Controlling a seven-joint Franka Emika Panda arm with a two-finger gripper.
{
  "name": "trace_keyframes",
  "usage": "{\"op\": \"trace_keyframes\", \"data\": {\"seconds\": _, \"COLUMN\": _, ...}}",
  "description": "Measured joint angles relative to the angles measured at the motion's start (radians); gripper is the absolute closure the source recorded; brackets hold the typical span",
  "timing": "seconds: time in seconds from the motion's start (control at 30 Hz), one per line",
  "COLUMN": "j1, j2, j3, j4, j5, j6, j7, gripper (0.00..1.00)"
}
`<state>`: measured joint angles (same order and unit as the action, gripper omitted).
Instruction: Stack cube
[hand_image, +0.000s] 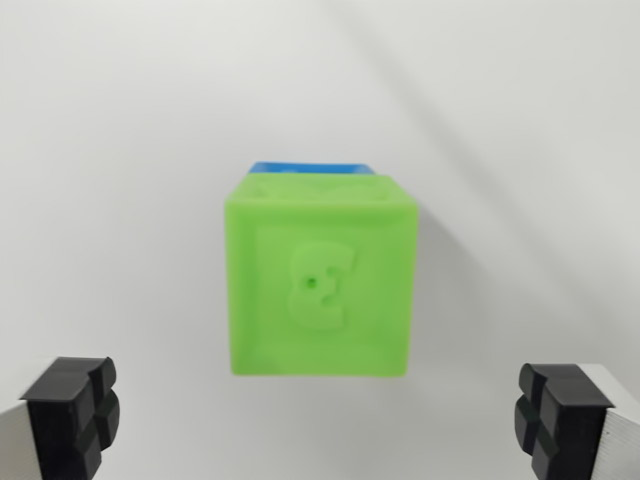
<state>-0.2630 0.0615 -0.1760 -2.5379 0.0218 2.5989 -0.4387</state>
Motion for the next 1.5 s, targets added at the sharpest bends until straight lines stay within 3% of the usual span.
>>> {"op": "trace_keyframes", "data": {"seconds": 0.33, "j1": -0.002, "j2": -0.103, "j3": -0.001, "j4": 0.015, "j5": -0.031, "j6": -0.115, "j7": 0.022, "gripper": 0.0}}
{"op": "trace_keyframes", "data": {"seconds": 0.7, "j1": -0.003, "j2": -0.198, "j3": -0.001, "j4": 0.053, "j5": -0.051, "j6": -0.247, "j7": 0.038, "gripper": 0.0}}
{"op": "trace_keyframes", "data": {"seconds": 1.5, "j1": -0.003, "j2": -0.325, "j3": 0.005, "j4": 0.173, "j5": -0.066, "j6": -0.491, "j7": 0.052, "gripper": 0.0}}
